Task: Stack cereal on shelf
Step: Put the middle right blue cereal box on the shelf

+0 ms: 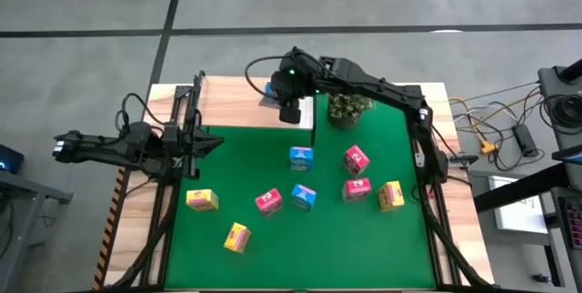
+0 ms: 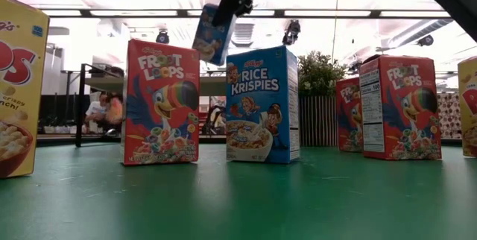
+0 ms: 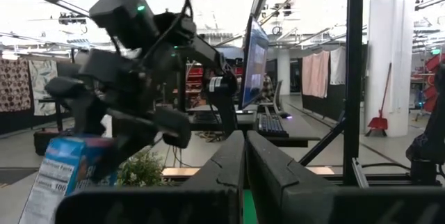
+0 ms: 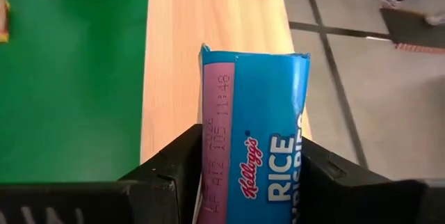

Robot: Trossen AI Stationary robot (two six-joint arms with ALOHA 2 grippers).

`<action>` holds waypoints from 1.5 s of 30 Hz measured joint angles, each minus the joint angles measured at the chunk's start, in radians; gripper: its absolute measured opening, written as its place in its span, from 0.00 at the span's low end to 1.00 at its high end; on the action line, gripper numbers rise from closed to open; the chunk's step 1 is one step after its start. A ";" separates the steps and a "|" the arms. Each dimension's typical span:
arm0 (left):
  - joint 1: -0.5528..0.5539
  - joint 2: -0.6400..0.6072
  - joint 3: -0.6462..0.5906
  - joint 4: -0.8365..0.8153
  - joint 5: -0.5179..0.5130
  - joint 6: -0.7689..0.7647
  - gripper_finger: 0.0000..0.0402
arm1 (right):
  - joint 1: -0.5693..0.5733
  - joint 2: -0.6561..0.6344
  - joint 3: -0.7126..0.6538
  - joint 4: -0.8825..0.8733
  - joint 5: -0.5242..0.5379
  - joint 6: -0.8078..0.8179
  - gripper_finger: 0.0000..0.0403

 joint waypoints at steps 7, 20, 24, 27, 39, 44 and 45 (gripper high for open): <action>0.000 0.003 0.000 0.002 0.000 0.000 0.00 | -0.054 0.013 -0.001 0.010 -0.099 0.042 0.45; 0.000 0.001 0.000 0.002 0.000 -0.001 0.00 | -0.067 0.013 -0.003 0.012 -0.118 0.075 0.46; 0.000 0.001 0.000 0.002 0.001 -0.001 0.00 | -0.067 0.013 -0.003 0.013 -0.118 0.074 0.46; 0.000 0.001 0.000 0.002 0.000 -0.001 0.00 | -0.067 0.013 -0.003 0.021 -0.118 0.075 0.46; 0.000 0.001 0.000 0.002 0.001 -0.001 0.00 | -0.060 0.013 -0.023 0.036 -0.127 0.100 0.46; 0.000 0.001 0.000 0.002 0.001 -0.001 0.00 | -0.060 0.013 -0.036 0.066 -0.125 0.100 0.48; 0.000 0.001 0.000 0.002 0.001 -0.001 0.00 | -0.060 0.013 -0.036 0.070 -0.125 0.099 0.48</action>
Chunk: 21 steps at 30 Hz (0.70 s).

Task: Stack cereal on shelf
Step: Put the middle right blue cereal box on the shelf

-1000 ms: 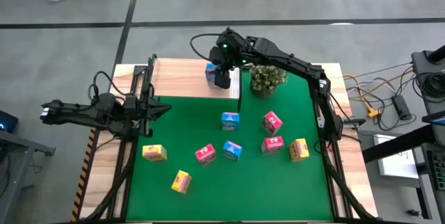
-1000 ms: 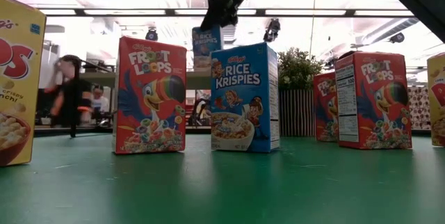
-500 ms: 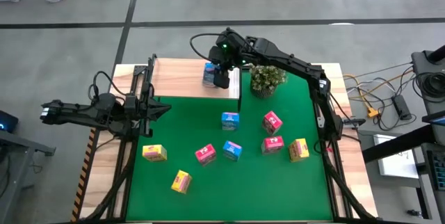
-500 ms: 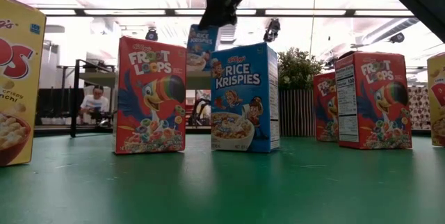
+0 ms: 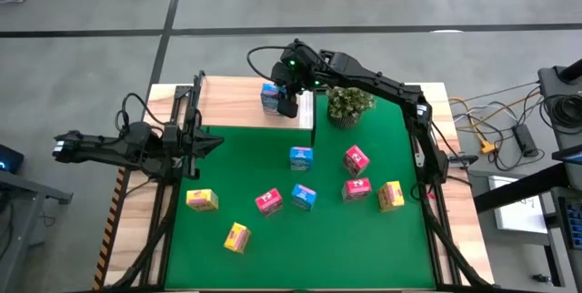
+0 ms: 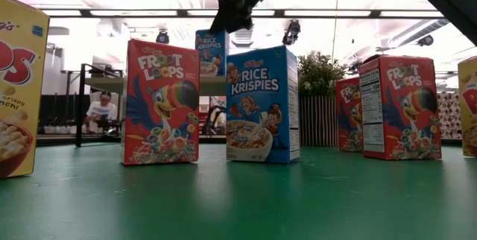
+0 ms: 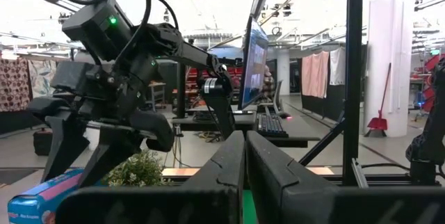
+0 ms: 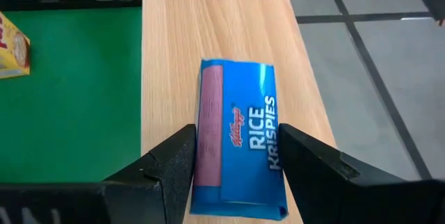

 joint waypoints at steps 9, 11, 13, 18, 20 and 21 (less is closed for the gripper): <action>0.000 0.000 0.000 0.000 0.000 0.000 0.00 | 0.002 -0.003 0.031 0.032 0.000 0.038 0.48; 0.000 0.000 0.000 0.000 0.000 0.000 0.00 | 0.004 -0.003 0.052 0.036 0.000 0.065 0.48; 0.000 0.000 0.000 0.000 0.000 0.000 0.00 | 0.009 -0.012 0.054 0.065 0.001 0.088 0.48; 0.000 0.000 0.000 0.000 0.000 0.000 0.00 | 0.039 -0.055 0.055 0.073 0.001 0.112 0.46; 0.000 0.000 0.000 0.000 0.000 0.000 0.00 | 0.055 -0.075 0.055 0.042 0.000 0.113 0.43; 0.000 0.000 0.000 0.000 0.000 0.000 0.00 | 0.065 -0.083 0.055 0.022 0.001 0.112 0.40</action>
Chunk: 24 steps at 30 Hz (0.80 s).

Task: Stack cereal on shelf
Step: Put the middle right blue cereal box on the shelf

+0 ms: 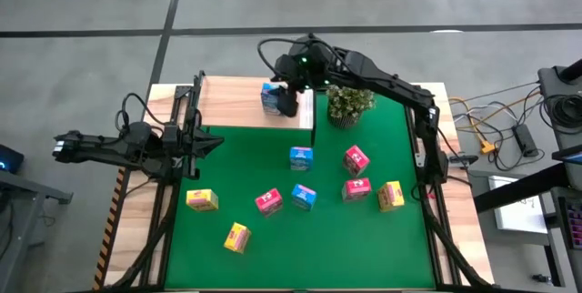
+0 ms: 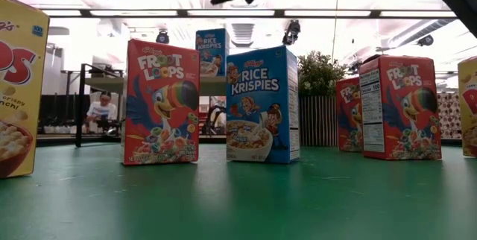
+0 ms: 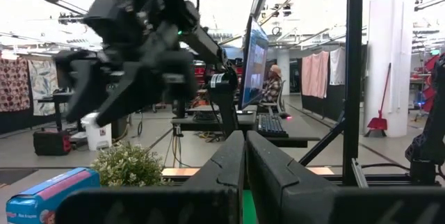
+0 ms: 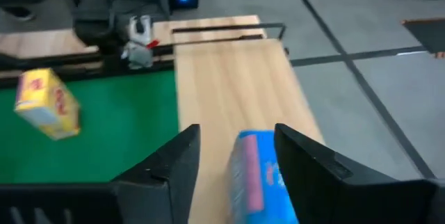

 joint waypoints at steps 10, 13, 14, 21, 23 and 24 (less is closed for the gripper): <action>0.000 0.000 0.000 0.000 0.000 0.000 0.00 | 0.041 -0.011 -0.041 -0.224 0.009 -0.006 0.05; 0.000 0.000 0.000 0.000 0.000 0.000 0.00 | 0.045 -0.005 -0.106 -0.215 0.036 -0.005 0.03; 0.000 0.000 0.000 0.000 0.000 0.000 0.00 | 0.045 -0.005 -0.133 -0.215 0.071 -0.005 0.03; 0.000 0.001 0.000 -0.001 0.000 0.000 0.00 | 0.041 -0.005 -0.304 -0.101 0.272 -0.009 0.03; 0.000 0.001 0.000 -0.001 0.000 0.000 0.00 | 0.039 -0.005 -0.330 -0.038 0.270 -0.025 0.03; 0.000 0.001 0.000 -0.001 0.000 0.000 0.00 | 0.039 -0.005 -0.342 -0.006 0.269 -0.030 0.03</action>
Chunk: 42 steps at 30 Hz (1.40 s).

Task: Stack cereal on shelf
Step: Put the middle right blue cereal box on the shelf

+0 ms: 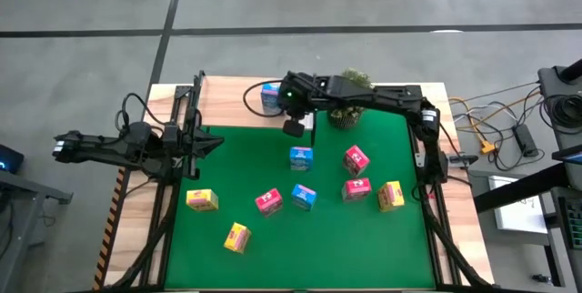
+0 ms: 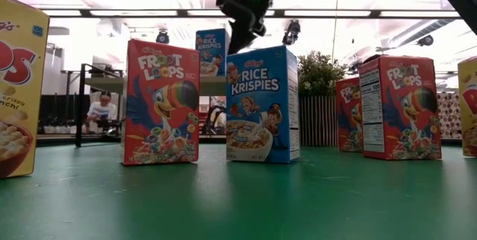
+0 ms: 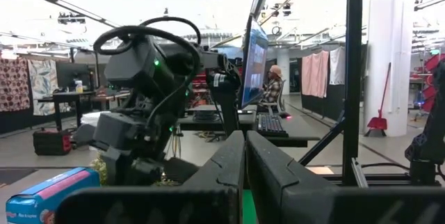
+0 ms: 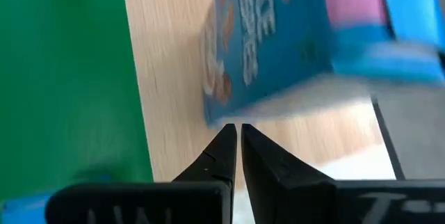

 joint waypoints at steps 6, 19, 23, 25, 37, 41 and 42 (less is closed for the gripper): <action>0.000 0.000 0.000 0.000 0.000 0.000 0.00 | -0.002 0.001 -0.045 0.181 0.002 -0.043 0.03; 0.000 0.001 0.000 0.000 0.000 0.000 0.00 | -0.035 0.008 -0.209 0.566 0.003 -0.100 0.03; 0.000 0.001 0.000 0.000 0.000 0.000 0.00 | -0.051 0.008 -0.250 0.671 0.003 -0.111 0.03; 0.000 0.001 0.001 0.000 0.000 0.000 0.00 | -0.062 0.008 -0.258 0.696 0.002 -0.125 0.03; 0.000 0.002 0.002 0.000 0.000 0.000 0.00 | -0.073 0.008 -0.233 0.596 -0.001 -0.140 0.03; 0.000 0.002 0.002 0.000 0.000 0.001 0.00 | -0.051 0.007 -0.248 0.564 -0.068 -0.132 0.03; 0.000 0.002 0.002 0.000 0.000 0.003 0.00 | -0.045 0.007 -0.253 0.562 -0.088 -0.129 0.03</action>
